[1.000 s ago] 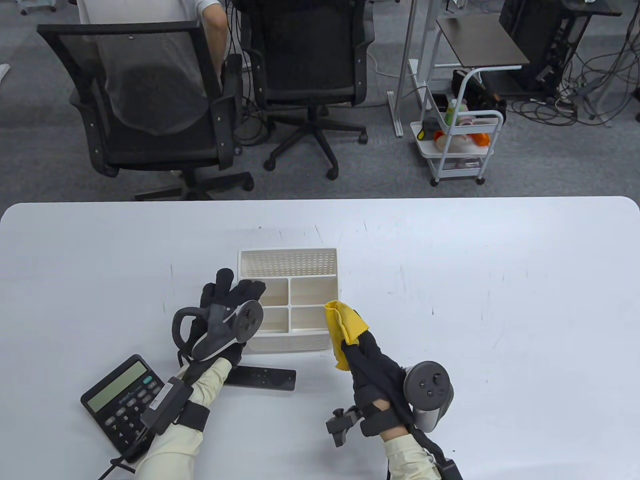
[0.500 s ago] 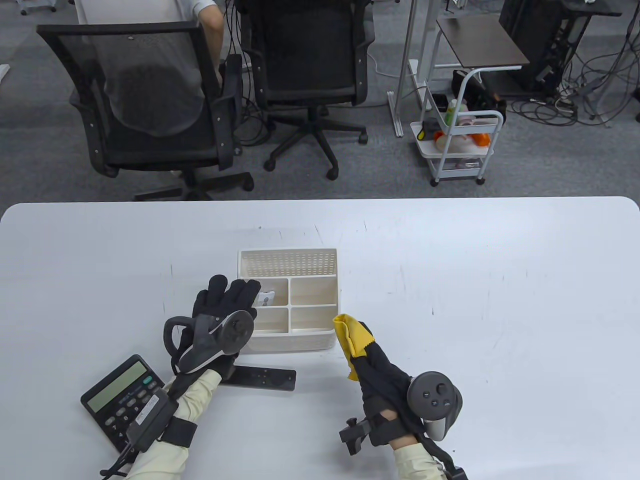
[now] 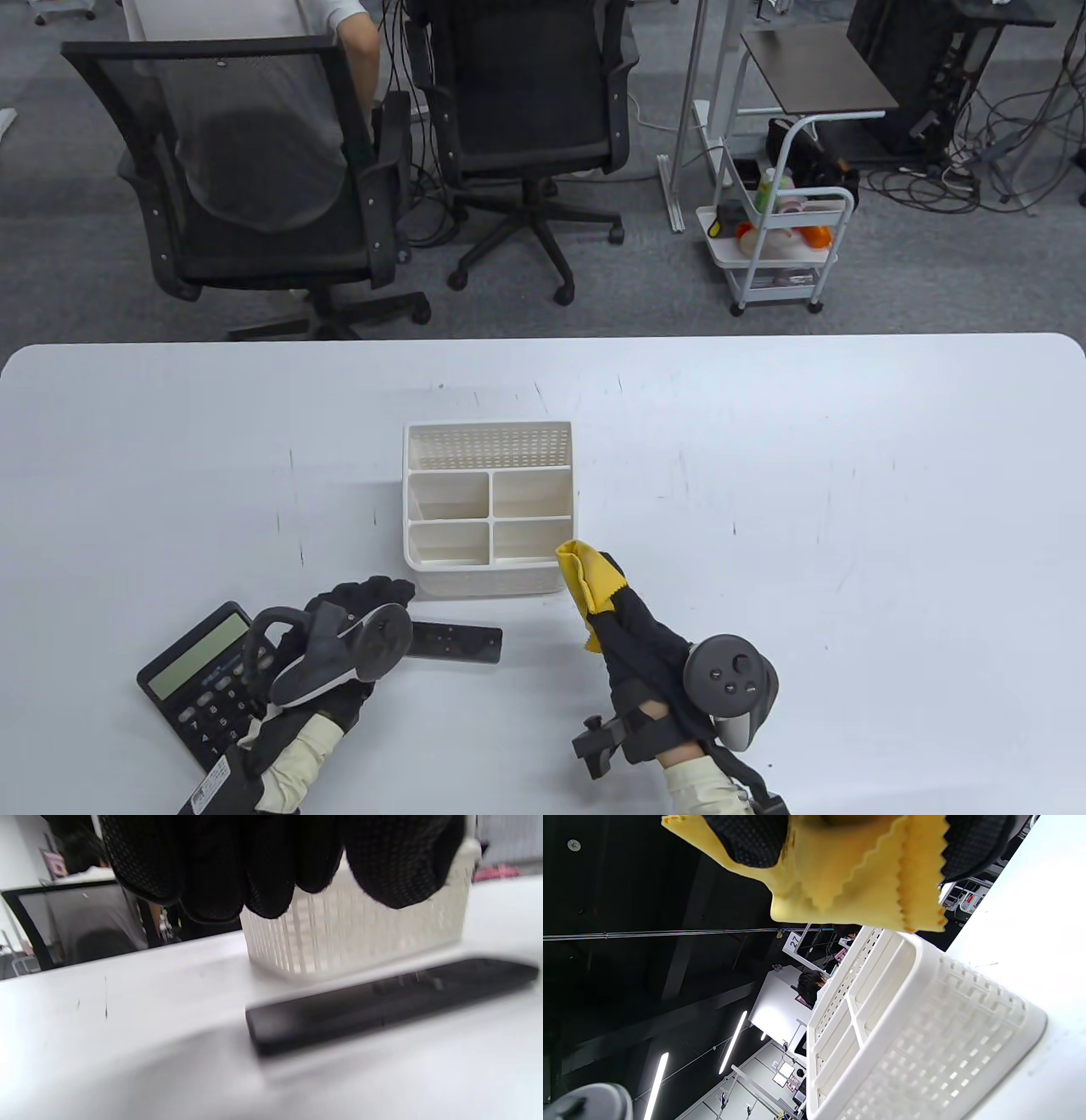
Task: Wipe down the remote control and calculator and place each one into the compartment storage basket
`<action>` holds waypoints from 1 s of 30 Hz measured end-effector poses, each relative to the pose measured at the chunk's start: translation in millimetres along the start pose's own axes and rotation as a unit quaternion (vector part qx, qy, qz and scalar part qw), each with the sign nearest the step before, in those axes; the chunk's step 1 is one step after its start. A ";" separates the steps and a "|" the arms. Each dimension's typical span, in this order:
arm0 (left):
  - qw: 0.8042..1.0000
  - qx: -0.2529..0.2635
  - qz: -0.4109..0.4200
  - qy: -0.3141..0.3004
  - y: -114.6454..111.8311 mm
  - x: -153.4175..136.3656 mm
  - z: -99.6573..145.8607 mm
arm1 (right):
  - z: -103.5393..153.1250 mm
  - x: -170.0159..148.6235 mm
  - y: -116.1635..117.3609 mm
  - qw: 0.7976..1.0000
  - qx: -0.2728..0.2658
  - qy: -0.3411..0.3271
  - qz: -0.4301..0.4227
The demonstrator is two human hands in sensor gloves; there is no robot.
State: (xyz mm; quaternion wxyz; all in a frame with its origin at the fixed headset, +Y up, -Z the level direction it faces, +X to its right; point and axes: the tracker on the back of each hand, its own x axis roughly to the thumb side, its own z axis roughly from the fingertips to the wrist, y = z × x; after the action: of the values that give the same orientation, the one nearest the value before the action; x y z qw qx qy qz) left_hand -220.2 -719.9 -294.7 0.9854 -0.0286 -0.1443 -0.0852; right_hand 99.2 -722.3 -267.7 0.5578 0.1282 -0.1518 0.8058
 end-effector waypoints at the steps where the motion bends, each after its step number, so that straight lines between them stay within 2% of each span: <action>1: 1.000 -0.005 -0.003 -0.007 -4.1 1.7 -1.0 | 0.2 0.0 0.5 1.000 0.001 0.000 0.000; 5: 0.997 -0.045 -0.052 -0.028 -22.2 10.8 -7.7 | 0.4 -0.8 2.6 1.000 0.009 0.002 0.004; 9: 0.993 -0.056 -0.097 -0.033 -31.2 15.9 -10.0 | 0.9 -1.5 3.2 1.000 0.015 0.008 0.003; 21: 0.981 -0.052 -0.178 -0.049 -35.6 35.7 -8.0 | 2.0 -2.0 2.6 1.000 0.017 0.009 -0.001; 30: 0.982 -0.035 -0.187 -0.021 -33.1 37.5 -10.2 | 2.3 -3.8 2.9 1.000 0.022 0.015 -0.006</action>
State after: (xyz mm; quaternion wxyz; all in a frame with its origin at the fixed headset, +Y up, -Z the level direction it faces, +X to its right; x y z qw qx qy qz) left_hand -187.8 -759.3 -292.5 0.9473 -0.0373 -0.1650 -0.2720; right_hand 97.9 -727.4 -267.3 0.5619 0.1292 -0.1246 0.8075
